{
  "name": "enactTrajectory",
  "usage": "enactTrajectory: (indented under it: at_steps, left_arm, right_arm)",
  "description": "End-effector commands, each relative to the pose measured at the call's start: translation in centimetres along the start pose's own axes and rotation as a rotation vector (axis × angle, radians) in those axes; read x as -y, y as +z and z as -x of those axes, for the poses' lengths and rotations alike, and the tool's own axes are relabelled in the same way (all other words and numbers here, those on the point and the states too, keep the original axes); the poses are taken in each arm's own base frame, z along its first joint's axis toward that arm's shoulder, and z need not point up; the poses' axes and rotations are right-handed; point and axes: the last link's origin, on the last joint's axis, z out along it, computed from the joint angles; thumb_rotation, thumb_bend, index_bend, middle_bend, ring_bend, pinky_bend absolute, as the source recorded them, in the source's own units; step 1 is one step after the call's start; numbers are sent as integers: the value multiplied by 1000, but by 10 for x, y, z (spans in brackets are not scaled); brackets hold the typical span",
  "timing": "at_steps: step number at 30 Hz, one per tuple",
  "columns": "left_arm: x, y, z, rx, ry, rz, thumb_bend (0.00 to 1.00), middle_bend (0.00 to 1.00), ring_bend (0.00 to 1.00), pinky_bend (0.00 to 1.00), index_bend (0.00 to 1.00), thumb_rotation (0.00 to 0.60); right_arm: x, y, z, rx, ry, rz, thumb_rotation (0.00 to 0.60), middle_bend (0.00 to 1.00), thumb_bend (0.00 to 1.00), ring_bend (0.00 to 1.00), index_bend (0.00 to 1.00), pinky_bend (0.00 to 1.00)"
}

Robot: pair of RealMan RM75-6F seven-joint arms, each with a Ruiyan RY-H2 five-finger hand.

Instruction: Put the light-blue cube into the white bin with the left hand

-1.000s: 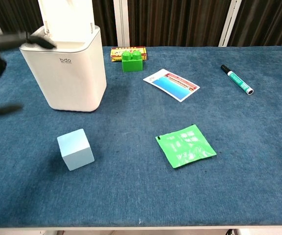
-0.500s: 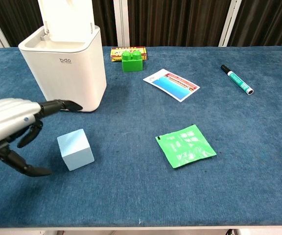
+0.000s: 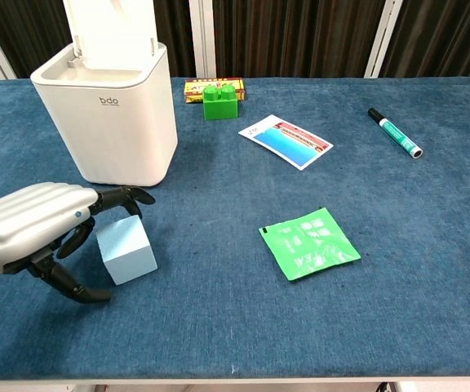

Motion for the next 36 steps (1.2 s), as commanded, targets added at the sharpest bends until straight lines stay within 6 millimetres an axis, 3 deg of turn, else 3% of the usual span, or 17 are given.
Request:
enactTrajectory:
  at_steps: [1, 6, 8, 16, 21, 23, 28, 31, 36]
  left_arm:
    - [-3, 3, 2, 2, 0, 7, 46, 241, 787, 871, 150, 600]
    - [-8, 10, 3, -17, -18, 5, 62, 284, 794, 876, 191, 600]
    - [-8, 11, 3, -32, -22, -3, 103, 335, 803, 884, 251, 600]
    - [-8, 11, 4, -53, -25, -17, 366, 534, 833, 902, 499, 600]
    - [-10, 5, -5, -98, -19, -2, 471, 581, 845, 902, 558, 600]
    - [-11, 2, -18, -147, -14, 9, 473, 581, 845, 902, 559, 600]
    - [-18, 2, -75, -374, 22, 32, 461, 581, 846, 902, 559, 600]
    - [-22, 12, -109, -486, 43, 26, 449, 581, 846, 903, 559, 600]
    - [-22, 35, -148, -545, 22, -28, 436, 581, 847, 902, 559, 600]
  right_arm:
    - [0, 0, 1, 3, 0, -1, 600, 0, 308, 0, 0, 0]
    - [0, 0, 0, 3, -1, -1, 600, 0, 307, 0, 0, 0]
    - [0, 0, -1, 0, 0, -1, 600, 0, 307, 0, 0, 0]
    - [-1, -1, -2, -5, 3, 2, 600, 0, 308, 0, 0, 0]
    - [-1, -1, -1, -5, 2, 3, 600, 0, 307, 0, 0, 0]
    - [-1, 0, -1, -3, 1, 1, 600, 0, 307, 0, 0, 0]
    - [0, -1, 0, 0, 1, 0, 600, 0, 307, 0, 0, 0]
    - [2, -1, 1, 6, -4, -5, 600, 0, 307, 0, 0, 0]
    - [1, 1, 1, 7, -5, 1, 600, 0, 307, 0, 0, 0]
